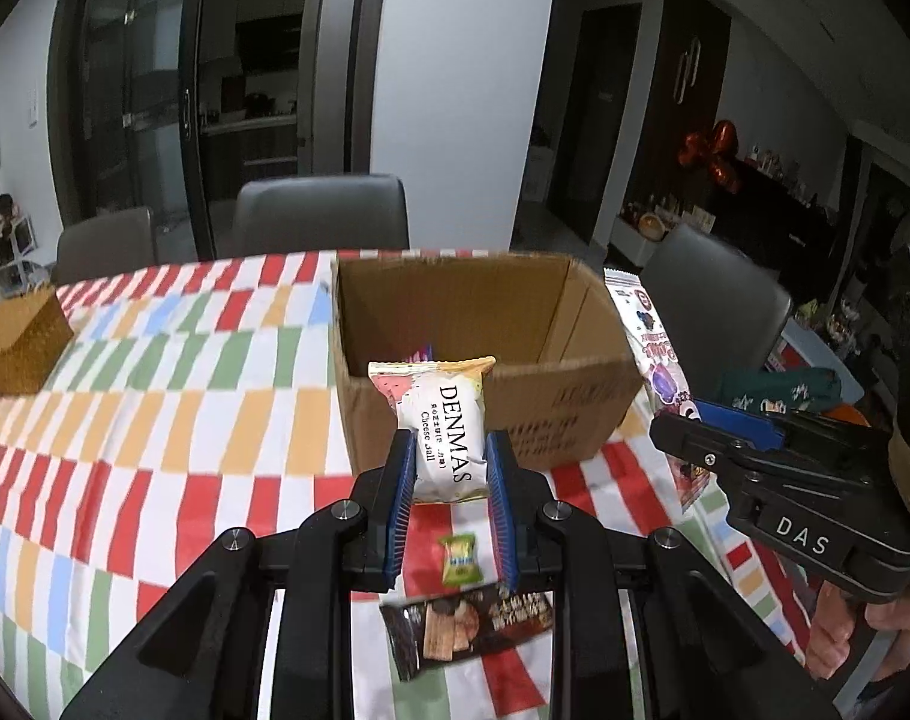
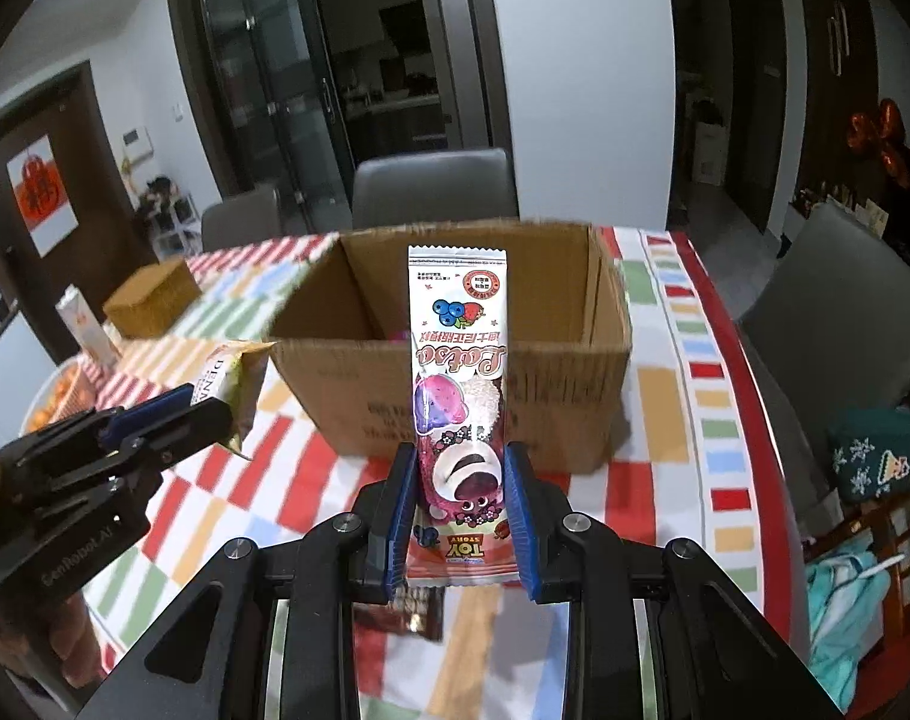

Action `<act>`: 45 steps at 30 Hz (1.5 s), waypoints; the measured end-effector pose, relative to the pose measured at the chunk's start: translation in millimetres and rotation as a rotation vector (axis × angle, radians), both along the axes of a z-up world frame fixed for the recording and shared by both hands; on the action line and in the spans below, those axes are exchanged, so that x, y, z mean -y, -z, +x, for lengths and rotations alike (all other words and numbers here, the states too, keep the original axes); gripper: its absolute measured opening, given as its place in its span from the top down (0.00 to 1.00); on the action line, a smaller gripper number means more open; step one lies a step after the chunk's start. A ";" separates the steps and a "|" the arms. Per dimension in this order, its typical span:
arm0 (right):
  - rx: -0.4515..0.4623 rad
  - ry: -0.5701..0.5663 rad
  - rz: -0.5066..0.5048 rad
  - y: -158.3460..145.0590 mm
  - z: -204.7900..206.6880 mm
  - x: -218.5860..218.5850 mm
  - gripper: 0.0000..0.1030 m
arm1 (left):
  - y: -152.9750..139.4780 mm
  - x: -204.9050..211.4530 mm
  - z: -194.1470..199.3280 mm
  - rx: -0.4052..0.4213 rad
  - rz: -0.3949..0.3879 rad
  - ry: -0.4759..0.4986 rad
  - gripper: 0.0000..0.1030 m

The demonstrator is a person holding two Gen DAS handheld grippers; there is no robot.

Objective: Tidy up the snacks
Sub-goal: 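Carry both snacks over the box and open both grippers to drop them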

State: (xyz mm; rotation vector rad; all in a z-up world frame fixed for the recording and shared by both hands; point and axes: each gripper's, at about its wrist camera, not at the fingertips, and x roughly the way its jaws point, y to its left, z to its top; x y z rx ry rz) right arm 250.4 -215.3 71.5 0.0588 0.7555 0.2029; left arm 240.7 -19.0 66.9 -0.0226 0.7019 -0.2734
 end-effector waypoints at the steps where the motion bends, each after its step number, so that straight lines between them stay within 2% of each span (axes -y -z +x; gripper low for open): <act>1: 0.008 0.002 0.000 -3.2 1.9 -0.1 0.71 | -4.5 -0.2 2.3 0.010 0.000 -0.002 0.76; 5: 0.032 0.007 0.006 -16.3 12.1 0.0 0.71 | -20.8 0.0 13.2 0.044 -0.001 -0.005 0.76; 14: 0.063 0.000 0.017 -37.1 44.6 -2.7 0.71 | -36.9 0.6 43.8 0.075 0.006 0.008 0.76; 21: 0.070 0.008 -0.001 -39.4 73.6 -3.0 0.71 | -33.5 1.3 77.2 0.051 -0.020 0.035 0.76; 28: 0.046 0.014 -0.027 -30.2 101.5 -3.8 0.70 | -24.8 9.5 106.6 0.034 0.006 0.031 0.75; 29: 0.049 0.015 -0.030 -28.7 104.2 -3.5 0.69 | -24.2 10.9 109.8 0.041 0.021 0.021 0.73; 30: 0.051 0.020 -0.036 -27.9 105.1 -4.1 0.60 | -24.4 11.6 111.4 0.041 0.029 0.018 0.64; 31: 0.052 0.034 -0.049 -26.6 106.4 -4.1 0.51 | -23.9 10.7 111.7 0.040 0.029 0.017 0.61; 32: 0.056 0.052 -0.059 -26.4 105.8 -3.3 0.50 | -23.9 9.6 110.7 0.043 0.025 0.016 0.59; 40: 0.072 0.058 -0.071 -19.2 73.3 -2.8 0.50 | -8.1 4.0 71.4 0.051 0.077 0.041 0.55; 45: 0.062 0.041 -0.081 -6.1 43.6 -9.9 0.50 | 8.5 4.6 48.2 0.018 0.093 0.069 0.55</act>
